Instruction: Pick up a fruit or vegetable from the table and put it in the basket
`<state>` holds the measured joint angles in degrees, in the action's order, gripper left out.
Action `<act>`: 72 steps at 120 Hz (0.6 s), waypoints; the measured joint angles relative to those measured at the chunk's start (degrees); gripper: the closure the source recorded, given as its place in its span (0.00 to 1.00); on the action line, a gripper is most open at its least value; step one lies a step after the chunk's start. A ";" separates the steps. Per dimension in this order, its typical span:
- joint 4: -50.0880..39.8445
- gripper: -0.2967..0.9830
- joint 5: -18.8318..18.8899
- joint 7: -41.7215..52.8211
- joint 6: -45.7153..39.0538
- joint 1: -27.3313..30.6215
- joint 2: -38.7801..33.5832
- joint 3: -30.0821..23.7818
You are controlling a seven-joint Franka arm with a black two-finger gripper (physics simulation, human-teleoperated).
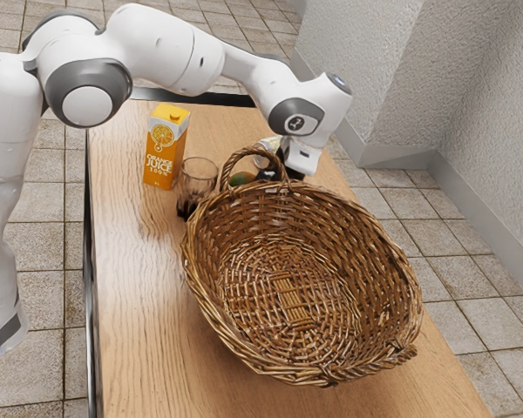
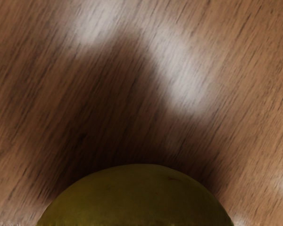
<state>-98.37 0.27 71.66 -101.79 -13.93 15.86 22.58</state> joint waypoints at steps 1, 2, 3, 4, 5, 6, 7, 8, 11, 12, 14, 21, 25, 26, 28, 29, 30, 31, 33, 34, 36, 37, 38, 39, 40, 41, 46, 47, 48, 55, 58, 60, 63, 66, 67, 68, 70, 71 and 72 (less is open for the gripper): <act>0.00 0.24 -0.01 0.00 0.00 0.00 0.00 0.00; 0.00 0.24 -0.01 0.00 0.00 0.01 0.00 0.00; 0.00 0.24 -0.02 0.00 0.00 0.01 0.00 0.00; 0.00 0.24 -0.02 -0.01 -0.01 0.01 0.00 0.00; 0.00 0.24 -0.03 -0.01 -0.01 0.02 0.00 0.00; 0.00 0.25 -0.03 -0.01 -0.01 0.03 0.00 0.00; 0.00 0.25 -0.03 -0.01 -0.01 0.04 0.00 0.00; 0.00 0.25 -0.04 -0.01 -0.02 0.04 0.00 0.00; 0.00 0.25 -0.05 -0.03 -0.02 0.04 0.01 0.00; 0.00 0.25 -0.05 -0.03 -0.02 0.04 0.02 0.00; 0.00 0.25 -0.06 -0.05 -0.03 0.04 0.04 0.00; 0.00 0.26 -0.07 -0.09 -0.03 0.05 0.10 0.00; 0.00 0.27 -0.08 -0.12 -0.04 0.03 0.14 0.00; 0.00 0.27 -0.09 -0.13 -0.04 0.04 0.14 0.00; 0.00 0.29 -0.12 -0.15 -0.03 0.06 0.13 0.00; 0.00 0.29 -0.13 -0.16 -0.04 0.07 0.13 0.00; 0.00 0.30 -0.15 -0.17 -0.04 0.09 0.14 0.00; 0.00 0.31 -0.17 -0.18 -0.04 0.10 0.14 0.00; 0.00 0.33 -0.25 -0.20 -0.04 0.13 0.15 0.00; 0.00 0.34 -0.29 -0.22 -0.04 0.14 0.16 0.01; 0.00 0.36 -0.36 -0.26 -0.06 0.15 0.16 0.01; 0.00 0.37 -0.39 -0.27 -0.07 0.16 0.16 0.01; 0.00 0.38 -0.41 -0.29 -0.08 0.17 0.16 0.01; 0.00 0.39 -0.43 -0.31 -0.09 0.17 0.15 0.01; 0.00 0.40 -0.45 -0.33 -0.10 0.18 0.14 0.01; 0.00 0.41 -0.47 -0.35 -0.12 0.18 0.13 0.01; 0.00 0.45 -0.54 -0.44 -0.22 0.19 0.13 0.02; 0.00 0.46 -0.54 -0.45 -0.24 0.18 0.13 0.02; 0.00 0.47 -0.55 -0.47 -0.27 0.17 0.14 0.02; 0.00 0.53 -0.55 -0.60 -0.57 0.12 0.12 0.03; 0.00 0.56 -0.54 -0.65 -0.69 0.09 0.10 0.03; 0.00 0.58 -0.52 -0.68 -0.78 0.06 0.10 0.03; -0.01 0.57 -0.50 -0.73 -0.90 0.00 0.01 0.07; -0.01 0.58 -0.47 -0.78 -0.99 -0.11 -0.16 0.13; 0.02 0.58 -0.46 -0.79 -1.00 -0.16 -0.32 0.17; 0.05 0.58 -0.45 -0.81 -1.02 -0.21 -0.47 0.20; 0.15 0.59 -0.42 -0.84 -1.03 -0.29 -0.79 0.28; 0.19 0.59 -0.41 -0.85 -1.04 -0.32 -1.00 0.31; 0.22 0.59 -0.39 -0.87 -1.05 -0.34 -1.19 0.33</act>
<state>-98.15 -0.12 70.79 -102.84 -14.27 14.67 22.91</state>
